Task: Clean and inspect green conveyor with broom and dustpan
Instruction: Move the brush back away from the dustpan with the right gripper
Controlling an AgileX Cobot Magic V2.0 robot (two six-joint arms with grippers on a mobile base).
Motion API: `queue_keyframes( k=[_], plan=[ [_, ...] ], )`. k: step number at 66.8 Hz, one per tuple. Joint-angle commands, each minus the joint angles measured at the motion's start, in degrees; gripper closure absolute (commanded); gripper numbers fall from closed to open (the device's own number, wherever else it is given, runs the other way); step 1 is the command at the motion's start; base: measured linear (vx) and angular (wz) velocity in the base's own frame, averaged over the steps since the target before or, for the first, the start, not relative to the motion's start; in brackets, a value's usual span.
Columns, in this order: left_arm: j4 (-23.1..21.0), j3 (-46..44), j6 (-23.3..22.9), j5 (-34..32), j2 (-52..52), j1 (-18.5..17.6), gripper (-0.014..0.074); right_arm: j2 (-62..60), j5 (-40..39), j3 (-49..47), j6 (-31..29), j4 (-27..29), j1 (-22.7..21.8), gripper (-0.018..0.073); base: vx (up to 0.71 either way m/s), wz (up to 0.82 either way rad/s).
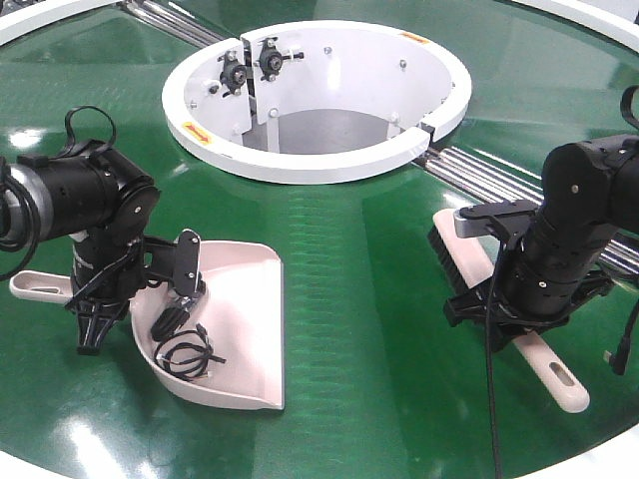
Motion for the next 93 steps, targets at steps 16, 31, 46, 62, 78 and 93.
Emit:
queue_keyframes(
  k=[16, 31, 46, 62, 78, 93],
  plan=[
    [1.2, -1.5, -0.6, -1.1, -2.9, -0.3, 0.0594, -2.6, 0.0, -1.3, -2.0, -0.3, -0.3, 0.0551, 0.00, 0.00],
    [1.2, -1.5, -1.0, -1.0, -2.9, -0.3, 0.0582, -2.6, 0.0, -1.3, -2.0, -0.4, -0.3, 0.0551, 0.00, 0.00],
    [1.2, -1.5, -1.0, -0.9, -2.9, -0.3, 0.0488, -2.6, -0.2, -1.3, -2.0, -0.4, -0.3, 0.0551, 0.00, 0.00],
    [1.2, -1.5, -2.1, -0.7, -2.9, -0.3, 0.0286, -2.6, -0.6, -1.3, -2.0, -0.4, -0.3, 0.0551, 0.00, 0.00],
    [1.1, -1.5, -5.1, -0.6, -3.3, -0.3, 0.0084, -2.6, -2.0, -1.3, -2.0, -0.6, -0.4, 0.0549, 0.00, 0.00],
    [0.6, -1.5, -5.1, -0.3, -5.6, -0.3, 0.0041, -2.3, -4.3, -1.3, -1.4, -0.8, -0.5, 0.0540, 0.00, 0.00]
  ],
)
